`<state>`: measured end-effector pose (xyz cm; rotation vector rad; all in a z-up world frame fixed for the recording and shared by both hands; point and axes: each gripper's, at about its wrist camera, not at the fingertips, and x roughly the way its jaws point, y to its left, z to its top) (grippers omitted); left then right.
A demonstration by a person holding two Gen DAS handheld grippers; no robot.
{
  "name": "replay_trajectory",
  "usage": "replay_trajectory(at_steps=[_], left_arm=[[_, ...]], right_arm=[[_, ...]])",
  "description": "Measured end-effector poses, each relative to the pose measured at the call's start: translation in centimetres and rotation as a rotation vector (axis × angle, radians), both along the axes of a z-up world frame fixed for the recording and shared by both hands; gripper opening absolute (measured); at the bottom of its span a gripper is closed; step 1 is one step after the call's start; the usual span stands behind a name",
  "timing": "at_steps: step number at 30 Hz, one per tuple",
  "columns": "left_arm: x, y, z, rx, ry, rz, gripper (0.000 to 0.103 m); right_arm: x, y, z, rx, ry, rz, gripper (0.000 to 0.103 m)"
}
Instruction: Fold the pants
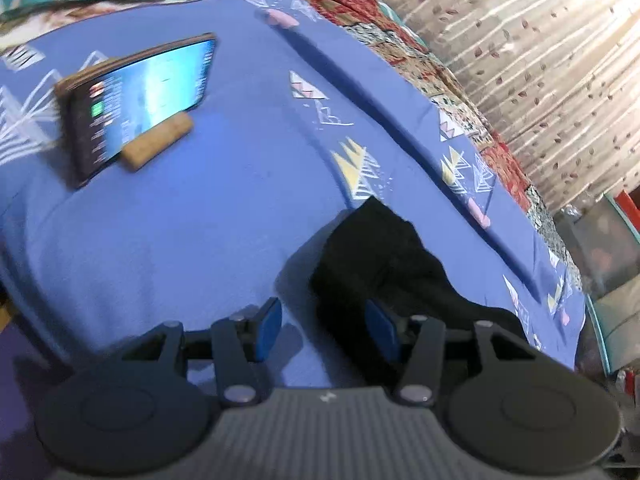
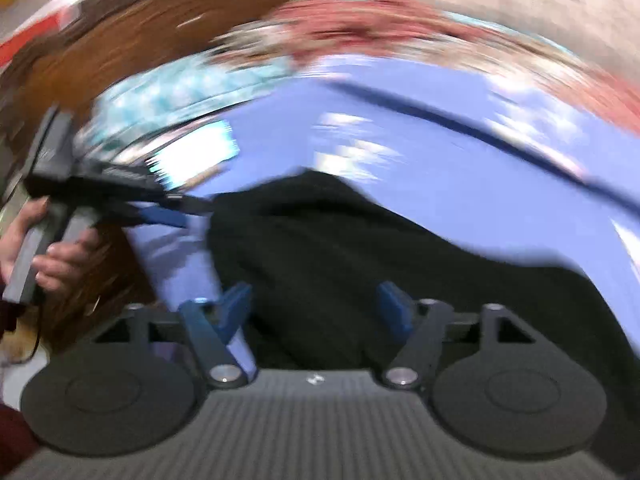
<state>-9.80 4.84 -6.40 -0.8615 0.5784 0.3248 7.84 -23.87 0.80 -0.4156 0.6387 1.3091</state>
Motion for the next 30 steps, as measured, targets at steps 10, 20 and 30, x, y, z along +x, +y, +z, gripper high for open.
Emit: replay_trajectory(at_steps=[10, 20, 30], left_arm=[[-1.3, -0.4, -2.1, -0.074, 0.008, -0.049, 0.048], [7.0, -0.3, -3.6, -0.185, -0.017, -0.141, 0.057], [3.5, 0.4, -2.3, -0.184, -0.104, -0.033, 0.012]], right_arm=[[-1.5, 13.6, -3.2, -0.196, 0.006, 0.163, 0.009], [3.0, 12.2, 4.1, 0.002, -0.188, -0.083, 0.009], [-1.6, 5.5, -0.5, -0.002, -0.411, 0.016, 0.009]])
